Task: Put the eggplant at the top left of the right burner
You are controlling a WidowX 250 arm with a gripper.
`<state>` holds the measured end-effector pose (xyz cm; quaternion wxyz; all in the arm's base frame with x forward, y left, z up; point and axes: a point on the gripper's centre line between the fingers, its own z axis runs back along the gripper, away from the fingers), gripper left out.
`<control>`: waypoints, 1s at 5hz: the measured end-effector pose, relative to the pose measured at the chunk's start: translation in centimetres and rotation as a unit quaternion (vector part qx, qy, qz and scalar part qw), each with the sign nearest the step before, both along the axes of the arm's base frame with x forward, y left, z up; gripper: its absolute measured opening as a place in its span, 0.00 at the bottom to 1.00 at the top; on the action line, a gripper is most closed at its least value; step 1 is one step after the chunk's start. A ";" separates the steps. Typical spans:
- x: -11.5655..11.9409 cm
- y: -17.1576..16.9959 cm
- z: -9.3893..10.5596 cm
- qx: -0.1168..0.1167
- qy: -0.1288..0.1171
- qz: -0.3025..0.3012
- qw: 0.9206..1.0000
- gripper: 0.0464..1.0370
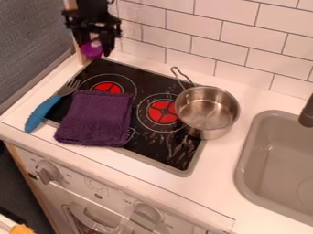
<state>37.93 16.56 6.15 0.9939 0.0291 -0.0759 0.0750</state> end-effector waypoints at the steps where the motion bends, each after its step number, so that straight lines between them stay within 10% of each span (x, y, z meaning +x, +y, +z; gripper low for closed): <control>1: -0.1 1.2 -1.9 -0.002 0.022 0.010 1.000 0.65; 3: -1.9 0.4 -4.6 -0.029 0.049 0.010 0.998 0.71; 4: -1.8 -0.2 -4.8 -0.029 0.050 0.002 0.998 0.95; 5: -2.2 -0.3 -4.4 -0.018 0.047 -0.002 0.999 0.97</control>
